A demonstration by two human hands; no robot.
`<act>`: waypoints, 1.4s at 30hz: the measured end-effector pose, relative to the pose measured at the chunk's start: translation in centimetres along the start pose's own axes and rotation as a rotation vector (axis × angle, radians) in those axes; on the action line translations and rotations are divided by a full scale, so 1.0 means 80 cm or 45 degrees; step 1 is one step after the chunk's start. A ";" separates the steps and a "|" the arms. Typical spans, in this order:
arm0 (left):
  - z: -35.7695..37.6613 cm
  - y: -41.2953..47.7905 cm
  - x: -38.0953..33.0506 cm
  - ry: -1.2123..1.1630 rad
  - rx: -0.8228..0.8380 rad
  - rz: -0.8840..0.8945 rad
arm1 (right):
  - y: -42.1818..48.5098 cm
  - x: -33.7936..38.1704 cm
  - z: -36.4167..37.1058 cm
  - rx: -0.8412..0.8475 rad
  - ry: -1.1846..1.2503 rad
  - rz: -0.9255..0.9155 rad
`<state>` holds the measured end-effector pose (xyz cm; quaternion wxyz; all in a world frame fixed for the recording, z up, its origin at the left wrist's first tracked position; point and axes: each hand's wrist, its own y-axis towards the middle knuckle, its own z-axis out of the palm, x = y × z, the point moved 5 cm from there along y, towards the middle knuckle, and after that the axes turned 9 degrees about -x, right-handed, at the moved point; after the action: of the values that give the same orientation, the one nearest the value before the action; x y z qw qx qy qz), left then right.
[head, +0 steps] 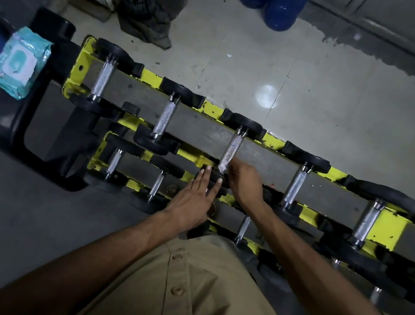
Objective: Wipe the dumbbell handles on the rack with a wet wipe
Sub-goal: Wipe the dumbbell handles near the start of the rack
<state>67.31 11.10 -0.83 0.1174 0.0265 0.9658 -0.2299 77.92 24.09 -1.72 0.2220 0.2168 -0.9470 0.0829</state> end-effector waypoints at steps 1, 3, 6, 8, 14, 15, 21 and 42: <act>0.000 0.001 0.001 -0.003 0.005 0.006 | -0.007 -0.005 0.003 -0.023 -0.003 0.109; -0.003 0.000 0.002 -0.004 0.037 0.019 | -0.005 -0.013 0.018 0.036 0.149 0.362; -0.006 0.000 0.004 0.009 0.061 0.038 | 0.017 -0.020 0.046 0.177 0.578 0.747; -0.008 0.000 0.010 0.023 0.070 0.058 | 0.017 -0.022 0.052 0.133 0.758 0.896; -0.012 -0.001 0.019 0.017 0.120 0.113 | 0.020 -0.035 0.038 -0.157 1.130 1.088; -0.013 -0.001 0.019 0.019 0.126 0.124 | 0.040 -0.041 0.038 -0.239 1.189 1.126; -0.019 0.001 0.026 0.020 0.131 0.185 | 0.060 -0.040 0.027 -0.386 0.862 1.021; -0.017 0.006 0.039 0.064 0.211 0.245 | 0.103 -0.016 0.077 -0.261 2.187 1.635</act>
<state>64.07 12.16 -0.62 0.1121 0.1344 0.9391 -0.2957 72.90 30.36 -8.26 0.7447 -0.4713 -0.4134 0.2289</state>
